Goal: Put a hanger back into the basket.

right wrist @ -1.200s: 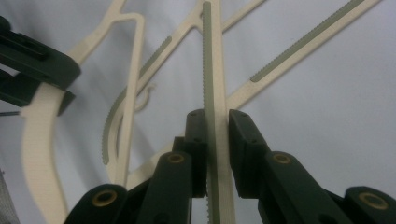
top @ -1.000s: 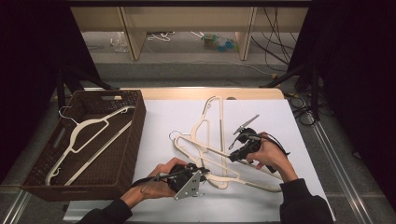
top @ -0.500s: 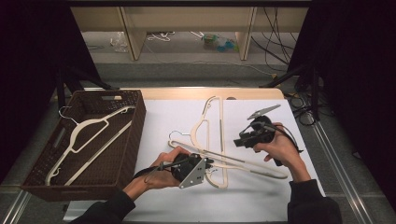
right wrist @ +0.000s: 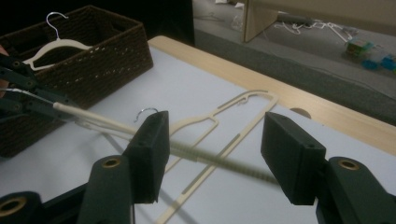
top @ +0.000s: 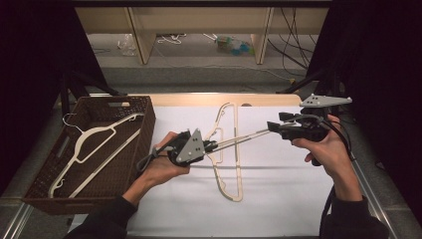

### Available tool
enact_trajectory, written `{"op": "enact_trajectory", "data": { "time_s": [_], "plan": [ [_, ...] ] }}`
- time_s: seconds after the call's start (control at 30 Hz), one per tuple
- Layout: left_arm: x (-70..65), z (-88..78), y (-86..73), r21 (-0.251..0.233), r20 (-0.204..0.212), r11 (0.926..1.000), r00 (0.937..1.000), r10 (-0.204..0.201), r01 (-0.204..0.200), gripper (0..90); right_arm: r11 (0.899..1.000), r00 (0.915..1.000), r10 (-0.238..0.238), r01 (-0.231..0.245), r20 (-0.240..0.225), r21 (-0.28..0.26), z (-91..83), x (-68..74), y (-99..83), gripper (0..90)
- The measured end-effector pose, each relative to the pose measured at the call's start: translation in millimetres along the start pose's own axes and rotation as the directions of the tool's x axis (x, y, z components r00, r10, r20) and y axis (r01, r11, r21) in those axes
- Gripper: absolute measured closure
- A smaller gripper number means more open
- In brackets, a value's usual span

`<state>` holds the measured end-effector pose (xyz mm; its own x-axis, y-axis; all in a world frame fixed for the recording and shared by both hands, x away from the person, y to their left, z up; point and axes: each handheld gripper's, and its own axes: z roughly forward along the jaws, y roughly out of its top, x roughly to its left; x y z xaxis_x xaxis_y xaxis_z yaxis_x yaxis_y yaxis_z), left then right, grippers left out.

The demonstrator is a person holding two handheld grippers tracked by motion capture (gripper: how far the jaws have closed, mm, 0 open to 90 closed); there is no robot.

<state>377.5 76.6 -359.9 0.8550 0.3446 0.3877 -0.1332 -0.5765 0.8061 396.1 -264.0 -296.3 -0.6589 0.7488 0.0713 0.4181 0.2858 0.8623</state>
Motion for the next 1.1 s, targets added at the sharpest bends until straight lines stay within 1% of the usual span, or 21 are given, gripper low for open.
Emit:
{"op": "enact_trajectory", "data": {
  "time_s": [0.1,0.13,0.17,0.2,0.23,0.27,0.37,0.4,0.43,0.53,0.57,0.6,0.63,0.7,0.77,0.9,0.93,0.97,1.0,1.07,1.1],
  "plan": [
    [7.9,-5.7,-1.9,0.005,-0.014,0.9983,0.9983,-0.057,0.057,86.0,1.0,0.9998,-0.002,0.002,-0.019,-0.02,-1.5,3.8,1.1,42.5],
    [10.9,-7.4,-2.2,0.004,-0.022,0.9978,0.9976,-0.066,0.066,86.1,1.0,0.9999,-0.004,0.004,-0.014,-0.018,-1.8,6.0,1.0,42.3],
    [12.8,-8.9,-2.9,0.0,-0.02,0.9962,0.996,-0.088,0.088,86.0,1.0,0.9997,-0.017,0.017,-0.018,-0.009,-1.6,7.4,0.9,41.6],
    [14.3,-10.5,-3.4,-0.005,-0.019,0.9949,0.9947,-0.101,0.101,86.0,1.0,0.9997,-0.015,0.014,-0.021,-0.016,-1.3,9.0,1.1,41.1],
    [16.9,-12.2,-3.4,-0.005,-0.019,0.9951,0.9949,-0.099,0.099,86.0,0.999,0.9997,-0.016,0.016,-0.019,-0.03,-1.6,9.9,1.4,41.0],
    [17.8,-14.1,-3.5,-0.004,-0.027,0.9913,0.991,-0.131,0.131,86.0,1.0,0.9996,-0.01,0.009,-0.028,-0.027,-2.4,10.6,2.0,40.3],
    [22.3,-19.0,-3.0,-0.013,-0.037,0.9896,0.9889,-0.144,0.143,86.0,1.0,0.9995,-0.023,0.023,-0.02,-0.021,-4.0,12.8,1.4,38.3],
    [24.0,-21.1,-2.9,-0.017,-0.036,0.9873,0.9867,-0.159,0.158,86.0,0.999,0.9996,-0.024,0.024,-0.016,-0.022,-4.0,13.6,0.6,37.7],
    [24.9,-22.7,-2.9,-0.029,-0.034,0.9824,0.9821,-0.185,0.184,86.0,0.999,0.9995,-0.026,0.026,-0.015,-0.018,-5.1,14.2,-0.1,37.0],
    [29.6,-29.0,-1.8,-0.038,-0.043,0.9765,0.976,-0.214,0.212,86.0,0.999,0.9996,-0.027,0.027,-0.003,-0.026,-8.4,15.8,-3.2,35.0],
    [30.9,-30.9,-1.8,-0.04,-0.042,0.972,0.9715,-0.233,0.231,86.0,0.999,0.9994,-0.033,0.032,-0.007,-0.035,-9.8,16.1,-4.2,34.9],
    [31.7,-32.5,-2.0,-0.042,-0.043,0.9669,0.9664,-0.254,0.252,86.0,0.999,0.9994,-0.034,0.034,0.001,-0.027,-12.0,16.9,-5.1,34.7],
    [33.3,-34.4,-2.3,-0.043,-0.047,0.9653,0.9646,-0.26,0.258,86.1,0.999,0.9995,-0.032,0.032,0.006,-0.036,-12.5,18.2,-6.5,34.7],
    [35.7,-37.9,-3.3,-0.041,-0.048,0.953,0.9521,-0.302,0.3,86.0,0.999,0.9991,-0.041,0.041,0.0,-0.023,-13.4,20.6,-10.7,34.7],
    [37.9,-42.5,-4.1,-0.032,-0.056,0.9374,0.9358,-0.348,0.347,86.1,0.999,0.9988,-0.048,0.048,-0.004,-0.012,-13.3,22.6,-16.3,34.7],
    [42.3,-50.7,-3.6,-0.029,-0.064,0.911,0.9088,-0.412,0.411,86.1,0.999,0.999,-0.043,0.043,-0.014,0.016,-10.3,26.9,-31.9,34.8],
    [43.8,-54.1,-3.0,-0.035,-0.066,0.897,0.8945,-0.442,0.441,86.0,0.999,0.9989,-0.046,0.046,-0.014,0.025,-9.3,27.5,-36.3,34.8],
    [44.7,-55.7,-2.5,-0.034,-0.065,0.8926,0.8902,-0.451,0.45,86.1,0.998,0.9987,-0.044,0.045,-0.024,0.047,-7.8,28.8,-42.9,34.8],
    [45.4,-57.5,-1.9,-0.032,-0.068,0.8899,0.8873,-0.456,0.455,86.1,0.998,0.9985,-0.046,0.047,-0.029,0.05,-6.3,29.3,-46.4,34.8],
    [46.2,-63.7,0.9,-0.024,-0.08,0.8876,0.8841,-0.46,0.46,86.0,0.997,0.9984,-0.042,0.044,-0.038,0.067,-3.9,30.7,-54.0,34.8],
    [46.4,-67.7,2.6,-0.027,-0.09,0.8839,0.8794,-0.467,0.467,86.1,0.996,0.9983,-0.041,0.044,-0.04,0.075,-2.8,31.1,-57.9,34.8]
  ]
}}
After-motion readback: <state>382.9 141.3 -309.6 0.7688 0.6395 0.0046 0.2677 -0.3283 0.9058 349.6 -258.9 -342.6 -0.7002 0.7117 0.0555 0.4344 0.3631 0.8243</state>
